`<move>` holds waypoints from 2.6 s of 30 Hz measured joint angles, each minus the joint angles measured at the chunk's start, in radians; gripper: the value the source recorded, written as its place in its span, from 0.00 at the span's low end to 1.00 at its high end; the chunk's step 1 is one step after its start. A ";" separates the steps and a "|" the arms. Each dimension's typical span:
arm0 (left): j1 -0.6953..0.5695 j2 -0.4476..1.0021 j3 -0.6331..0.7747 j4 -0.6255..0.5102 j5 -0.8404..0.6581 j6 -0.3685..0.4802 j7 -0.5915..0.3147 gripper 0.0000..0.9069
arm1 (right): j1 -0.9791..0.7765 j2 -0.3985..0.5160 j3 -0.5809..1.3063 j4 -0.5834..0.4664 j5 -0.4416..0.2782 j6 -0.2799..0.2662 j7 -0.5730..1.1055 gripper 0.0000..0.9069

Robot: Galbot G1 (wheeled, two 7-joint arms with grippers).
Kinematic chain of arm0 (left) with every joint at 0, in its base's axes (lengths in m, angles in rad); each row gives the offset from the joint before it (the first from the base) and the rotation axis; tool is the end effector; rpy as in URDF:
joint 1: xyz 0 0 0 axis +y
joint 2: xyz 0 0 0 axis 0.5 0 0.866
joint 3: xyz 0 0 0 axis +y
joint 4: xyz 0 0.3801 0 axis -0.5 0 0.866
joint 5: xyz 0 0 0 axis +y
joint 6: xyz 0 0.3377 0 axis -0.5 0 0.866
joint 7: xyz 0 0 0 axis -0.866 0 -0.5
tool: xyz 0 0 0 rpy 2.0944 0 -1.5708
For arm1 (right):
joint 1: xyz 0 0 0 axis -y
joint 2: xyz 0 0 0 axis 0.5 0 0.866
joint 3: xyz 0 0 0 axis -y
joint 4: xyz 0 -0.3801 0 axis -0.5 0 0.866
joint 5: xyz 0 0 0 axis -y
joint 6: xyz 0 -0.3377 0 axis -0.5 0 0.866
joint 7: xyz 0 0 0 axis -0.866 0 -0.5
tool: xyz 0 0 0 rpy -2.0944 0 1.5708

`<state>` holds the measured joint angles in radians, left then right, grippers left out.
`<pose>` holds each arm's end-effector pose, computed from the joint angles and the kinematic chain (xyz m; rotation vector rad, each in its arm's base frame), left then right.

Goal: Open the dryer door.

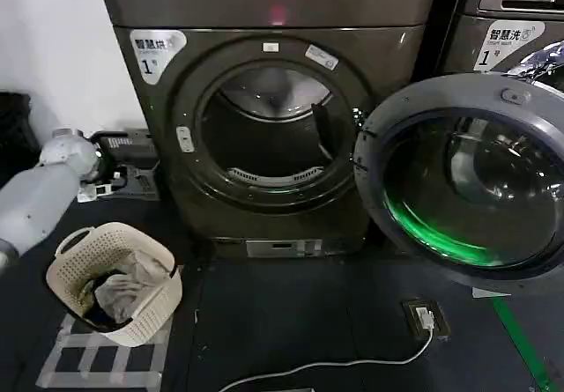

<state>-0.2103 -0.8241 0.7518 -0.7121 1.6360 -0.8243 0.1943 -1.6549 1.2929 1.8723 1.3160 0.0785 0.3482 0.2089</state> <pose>0.6001 0.2769 -0.1269 -1.3644 -0.1067 -2.6347 -0.1464 -0.4342 -0.3366 -1.9250 -2.1557 0.8924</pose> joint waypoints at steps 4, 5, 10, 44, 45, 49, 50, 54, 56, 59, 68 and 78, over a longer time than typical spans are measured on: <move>0.008 0.017 0.047 -0.010 -0.024 0.001 0.017 1.00 | 0.001 0.000 0.000 -0.001 0.000 0.000 0.000 1.00; 0.012 0.019 0.052 -0.012 -0.030 0.000 0.017 1.00 | 0.001 0.000 0.000 -0.002 0.000 0.002 0.000 1.00; 0.030 0.028 0.063 -0.019 -0.069 0.001 0.015 1.00 | 0.000 0.003 -0.003 -0.001 -0.001 0.003 -0.001 1.00; 0.125 0.171 0.110 -0.313 -0.164 0.001 0.014 1.00 | 0.001 0.019 0.000 -0.004 0.010 0.019 -0.018 1.00; 0.125 0.171 0.110 -0.313 -0.163 0.001 0.014 1.00 | 0.001 0.019 -0.001 -0.004 0.010 0.019 -0.020 1.00; 0.126 0.170 0.111 -0.316 -0.163 0.001 0.014 1.00 | 0.001 0.019 -0.002 -0.003 0.010 0.019 -0.021 1.00; 0.126 0.170 0.111 -0.316 -0.163 0.001 0.014 1.00 | 0.001 0.019 -0.002 -0.004 0.010 0.020 -0.021 1.00; 0.127 0.171 0.111 -0.316 -0.163 0.001 0.015 1.00 | 0.001 0.020 -0.002 -0.007 0.010 0.022 -0.021 1.00; 0.128 0.171 0.112 -0.316 -0.162 0.001 0.015 1.00 | 0.001 0.020 -0.002 -0.007 0.010 0.023 -0.021 1.00; 0.128 0.171 0.112 -0.316 -0.161 0.001 0.015 1.00 | 0.001 0.020 -0.002 -0.008 0.010 0.024 -0.020 1.00; 0.129 0.173 0.114 -0.315 -0.160 0.001 0.017 1.00 | 0.002 0.028 -0.001 -0.003 0.007 0.026 -0.029 1.00; 0.130 0.175 0.118 -0.318 -0.158 0.001 0.020 1.00 | 0.003 0.028 -0.001 -0.007 0.006 0.027 -0.029 1.00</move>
<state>-0.0807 -0.6489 0.8696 -1.0300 1.4782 -0.8237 0.2139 -1.6515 1.3207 1.8714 1.3087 0.0842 0.3750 0.1801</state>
